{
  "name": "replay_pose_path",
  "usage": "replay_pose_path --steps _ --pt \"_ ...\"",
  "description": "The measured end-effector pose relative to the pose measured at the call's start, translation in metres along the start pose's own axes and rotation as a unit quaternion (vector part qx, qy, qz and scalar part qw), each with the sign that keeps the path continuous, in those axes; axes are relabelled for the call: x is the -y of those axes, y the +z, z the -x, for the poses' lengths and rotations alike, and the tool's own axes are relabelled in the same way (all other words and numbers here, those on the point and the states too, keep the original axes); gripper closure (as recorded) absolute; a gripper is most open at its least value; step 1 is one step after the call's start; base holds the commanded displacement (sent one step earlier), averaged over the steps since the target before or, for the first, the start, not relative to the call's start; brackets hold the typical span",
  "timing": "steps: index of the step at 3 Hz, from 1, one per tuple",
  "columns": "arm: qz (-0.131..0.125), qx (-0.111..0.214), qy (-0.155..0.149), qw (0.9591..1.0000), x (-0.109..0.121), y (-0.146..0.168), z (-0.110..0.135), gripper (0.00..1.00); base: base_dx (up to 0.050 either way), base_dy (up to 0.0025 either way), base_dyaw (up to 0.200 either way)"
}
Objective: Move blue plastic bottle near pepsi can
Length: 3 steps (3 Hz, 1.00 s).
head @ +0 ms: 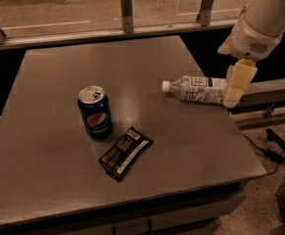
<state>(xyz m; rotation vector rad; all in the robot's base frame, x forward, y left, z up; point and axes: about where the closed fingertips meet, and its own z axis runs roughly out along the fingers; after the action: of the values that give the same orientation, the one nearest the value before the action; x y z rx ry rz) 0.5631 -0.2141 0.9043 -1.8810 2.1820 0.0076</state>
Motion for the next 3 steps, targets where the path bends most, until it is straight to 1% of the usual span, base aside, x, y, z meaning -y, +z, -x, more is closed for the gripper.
replay_pose_path --steps 2,3 --pt "0.018 -0.004 -0.010 0.9998 -0.008 0.024 0.003 0.00 0.000 0.00000 0.000" --pt "0.022 -0.009 -0.013 0.9996 -0.013 0.036 0.004 0.00 0.000 0.00000 0.000"
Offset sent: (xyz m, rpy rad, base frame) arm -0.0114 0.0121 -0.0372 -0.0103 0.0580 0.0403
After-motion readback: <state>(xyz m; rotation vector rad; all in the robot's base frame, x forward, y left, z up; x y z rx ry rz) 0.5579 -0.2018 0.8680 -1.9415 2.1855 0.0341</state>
